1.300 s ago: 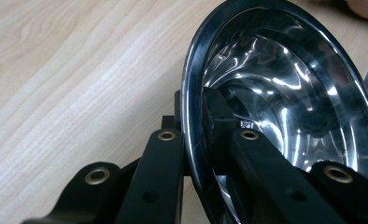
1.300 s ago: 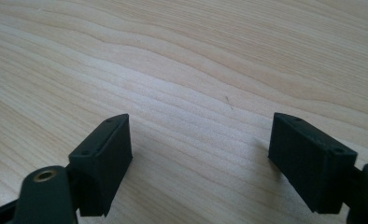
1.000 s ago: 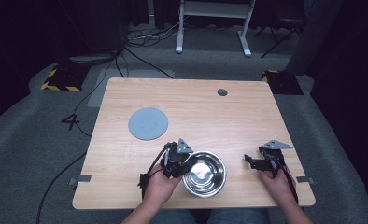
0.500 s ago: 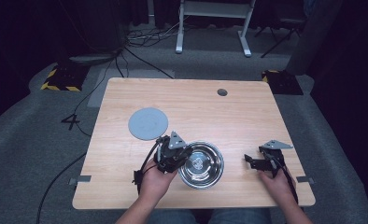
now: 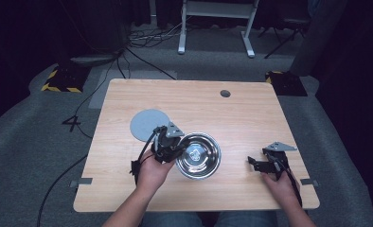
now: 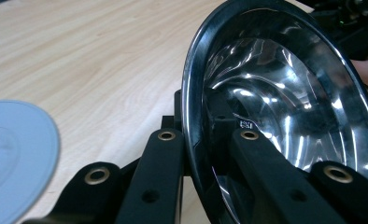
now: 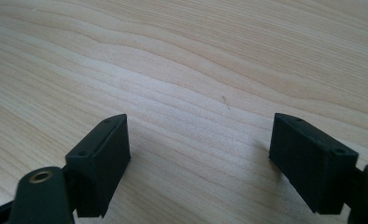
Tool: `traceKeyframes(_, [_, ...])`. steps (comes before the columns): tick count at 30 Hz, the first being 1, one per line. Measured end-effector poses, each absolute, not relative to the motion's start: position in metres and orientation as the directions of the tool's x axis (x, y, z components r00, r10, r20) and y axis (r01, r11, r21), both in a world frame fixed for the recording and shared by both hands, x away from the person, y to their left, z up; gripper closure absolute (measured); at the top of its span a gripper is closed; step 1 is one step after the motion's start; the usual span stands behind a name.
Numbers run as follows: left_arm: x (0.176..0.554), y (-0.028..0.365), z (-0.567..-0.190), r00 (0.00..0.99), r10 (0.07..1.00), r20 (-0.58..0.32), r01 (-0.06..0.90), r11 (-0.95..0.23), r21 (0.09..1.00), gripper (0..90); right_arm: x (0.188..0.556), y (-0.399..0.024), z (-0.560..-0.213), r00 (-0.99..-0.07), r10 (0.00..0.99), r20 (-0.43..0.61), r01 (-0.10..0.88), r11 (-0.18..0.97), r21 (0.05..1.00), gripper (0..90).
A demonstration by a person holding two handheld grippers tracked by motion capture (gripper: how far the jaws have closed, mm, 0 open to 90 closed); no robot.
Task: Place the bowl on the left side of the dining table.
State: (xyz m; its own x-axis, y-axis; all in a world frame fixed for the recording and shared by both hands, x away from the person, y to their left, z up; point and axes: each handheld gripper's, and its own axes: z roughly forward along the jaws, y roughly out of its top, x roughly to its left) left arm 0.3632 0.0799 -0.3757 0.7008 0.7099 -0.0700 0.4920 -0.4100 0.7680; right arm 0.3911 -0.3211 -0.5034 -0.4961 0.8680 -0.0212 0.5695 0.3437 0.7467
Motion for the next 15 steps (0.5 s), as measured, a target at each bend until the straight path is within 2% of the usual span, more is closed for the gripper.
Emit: traceKeyframes(15, [0.4,0.1,-0.359,0.664,0.742,-0.093,0.505,-0.354,0.787,86.0,0.391,-0.321,-0.503,-0.483,0.875,-0.014,0.579,0.331,0.745,19.6])
